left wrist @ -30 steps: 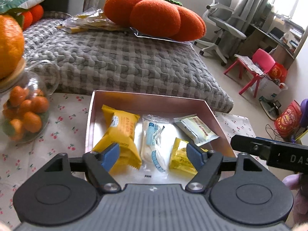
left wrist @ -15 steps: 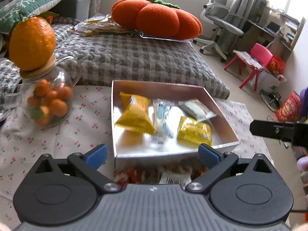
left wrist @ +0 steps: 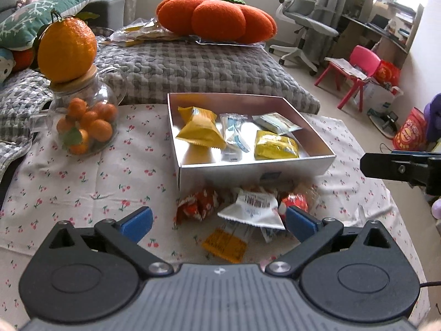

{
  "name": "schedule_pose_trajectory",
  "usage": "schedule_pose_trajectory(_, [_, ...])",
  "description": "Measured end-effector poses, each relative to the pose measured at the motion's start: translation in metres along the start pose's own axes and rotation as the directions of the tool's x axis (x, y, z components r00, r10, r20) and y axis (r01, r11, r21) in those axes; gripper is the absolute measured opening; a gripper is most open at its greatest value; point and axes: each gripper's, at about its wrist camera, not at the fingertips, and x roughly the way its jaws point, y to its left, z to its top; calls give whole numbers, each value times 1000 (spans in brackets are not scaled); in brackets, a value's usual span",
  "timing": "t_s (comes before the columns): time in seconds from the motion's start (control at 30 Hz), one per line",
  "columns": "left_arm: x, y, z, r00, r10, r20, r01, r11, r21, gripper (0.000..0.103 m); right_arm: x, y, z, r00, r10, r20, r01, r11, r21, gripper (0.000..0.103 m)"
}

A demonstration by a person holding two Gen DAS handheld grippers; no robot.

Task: Organize snacks
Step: 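Withdraw both open tools from the box toward the remaining snacks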

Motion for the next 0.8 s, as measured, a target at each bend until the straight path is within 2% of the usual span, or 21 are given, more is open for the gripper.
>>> schedule_pose_trajectory(0.47, [-9,-4,-42,999,-32,-28,34,997,67,103,-11,-3,-47,999,13,36,-12,999,-29,97])
schedule_pose_trajectory(0.67, [3,-8,-62,997,-26,-80,34,994,108,103,-1,-10,-72,1000,-14,-26,12,996,-84,97])
schedule_pose_trajectory(0.8, [12,-15,-70,992,-42,-121,51,996,73,103,3,-20,-83,998,-45,-42,40,993,-108,97])
